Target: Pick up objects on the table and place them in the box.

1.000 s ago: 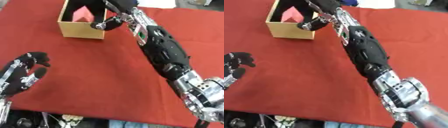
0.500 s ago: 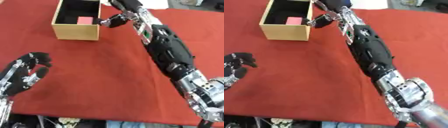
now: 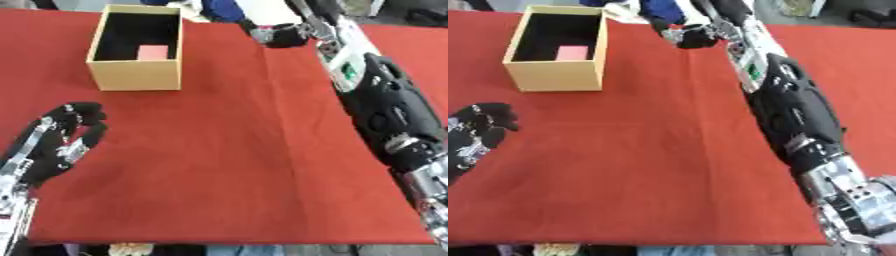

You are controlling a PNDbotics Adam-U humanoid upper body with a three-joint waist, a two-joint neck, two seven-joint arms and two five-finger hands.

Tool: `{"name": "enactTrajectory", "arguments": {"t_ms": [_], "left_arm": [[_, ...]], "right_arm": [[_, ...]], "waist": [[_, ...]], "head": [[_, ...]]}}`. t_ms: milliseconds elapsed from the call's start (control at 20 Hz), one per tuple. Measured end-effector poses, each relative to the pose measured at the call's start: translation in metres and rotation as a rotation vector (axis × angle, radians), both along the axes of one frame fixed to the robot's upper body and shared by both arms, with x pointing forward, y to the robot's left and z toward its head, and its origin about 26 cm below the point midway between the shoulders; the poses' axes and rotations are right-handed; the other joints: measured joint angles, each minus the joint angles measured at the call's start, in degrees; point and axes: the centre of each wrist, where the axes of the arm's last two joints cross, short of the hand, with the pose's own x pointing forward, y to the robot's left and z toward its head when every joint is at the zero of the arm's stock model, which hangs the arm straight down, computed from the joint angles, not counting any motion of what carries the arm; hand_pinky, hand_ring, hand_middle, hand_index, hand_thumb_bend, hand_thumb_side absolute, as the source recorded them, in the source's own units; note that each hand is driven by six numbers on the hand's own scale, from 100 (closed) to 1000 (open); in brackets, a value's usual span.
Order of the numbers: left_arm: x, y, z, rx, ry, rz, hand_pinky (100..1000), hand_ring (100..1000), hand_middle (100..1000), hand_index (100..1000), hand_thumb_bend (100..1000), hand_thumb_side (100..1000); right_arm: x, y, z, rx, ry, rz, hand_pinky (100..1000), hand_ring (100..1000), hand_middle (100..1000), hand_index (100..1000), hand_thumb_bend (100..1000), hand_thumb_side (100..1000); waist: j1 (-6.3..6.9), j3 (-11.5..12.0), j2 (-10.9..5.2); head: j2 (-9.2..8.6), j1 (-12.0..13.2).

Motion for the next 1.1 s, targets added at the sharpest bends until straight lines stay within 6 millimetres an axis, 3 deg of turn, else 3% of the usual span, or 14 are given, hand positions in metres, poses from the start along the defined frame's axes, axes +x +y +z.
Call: {"name": "enactTrajectory", "arguments": {"t_ms": [200,400,700,950,1100], "left_arm": [[-0.002,0.008,0.000,-0.025,-0.007,0.069,1000,634,627,765,516,522],[-0.004,0.014,0.000,-0.054,-0.016,0.129,1000,629,622,761,497,530],[-0.005,0.017,-0.001,-0.079,-0.021,0.183,1000,624,616,755,488,537],[-0.006,0.019,-0.001,-0.084,-0.023,0.201,1000,621,613,753,486,541],[-0.006,0.019,-0.001,-0.086,-0.024,0.206,1000,620,611,753,484,543]], "right_arm": [[-0.014,-0.038,-0.015,0.068,0.012,-0.073,717,791,654,807,100,208],[-0.031,-0.061,-0.028,0.124,0.032,-0.124,717,786,633,795,100,338],[-0.060,-0.088,-0.057,0.233,0.120,-0.217,686,754,574,741,100,561],[-0.086,-0.105,-0.086,0.344,0.226,-0.306,656,728,536,711,100,661],[-0.105,-0.108,-0.100,0.404,0.289,-0.338,656,723,529,704,100,675]], "waist": [[0.31,-1.99,0.00],[0.78,-3.93,0.00],[1.18,-5.79,0.09],[1.34,-6.21,0.59],[1.62,-6.36,0.74]], "head": [[0.00,1.41],[0.00,2.38],[0.00,3.22],[0.00,3.52],[0.00,3.59]]}}
